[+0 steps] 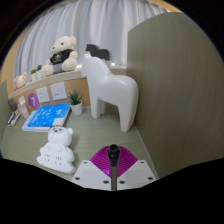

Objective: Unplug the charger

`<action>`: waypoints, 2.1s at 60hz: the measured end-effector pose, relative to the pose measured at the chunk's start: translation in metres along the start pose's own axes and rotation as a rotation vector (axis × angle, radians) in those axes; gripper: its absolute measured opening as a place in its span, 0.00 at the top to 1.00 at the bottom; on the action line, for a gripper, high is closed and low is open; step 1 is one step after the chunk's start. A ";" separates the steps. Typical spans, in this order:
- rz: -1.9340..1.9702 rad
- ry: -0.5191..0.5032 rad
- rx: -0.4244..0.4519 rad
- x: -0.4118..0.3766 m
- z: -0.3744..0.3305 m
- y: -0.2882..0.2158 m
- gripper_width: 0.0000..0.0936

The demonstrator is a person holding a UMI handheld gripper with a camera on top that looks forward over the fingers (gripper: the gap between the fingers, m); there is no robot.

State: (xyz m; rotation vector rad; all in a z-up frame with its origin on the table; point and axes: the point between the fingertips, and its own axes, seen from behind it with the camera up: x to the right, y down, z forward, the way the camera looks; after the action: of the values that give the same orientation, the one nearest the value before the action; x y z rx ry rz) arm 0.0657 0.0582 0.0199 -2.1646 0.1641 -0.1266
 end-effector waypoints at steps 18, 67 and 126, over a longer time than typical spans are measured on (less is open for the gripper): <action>0.056 -0.011 -0.080 0.010 0.017 0.034 0.80; -0.048 -0.234 0.274 -0.292 -0.343 -0.027 0.14; -0.161 -0.352 0.098 -0.393 -0.399 0.112 0.13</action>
State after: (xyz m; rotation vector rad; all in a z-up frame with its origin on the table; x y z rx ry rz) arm -0.3904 -0.2635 0.1407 -2.0636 -0.2142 0.1516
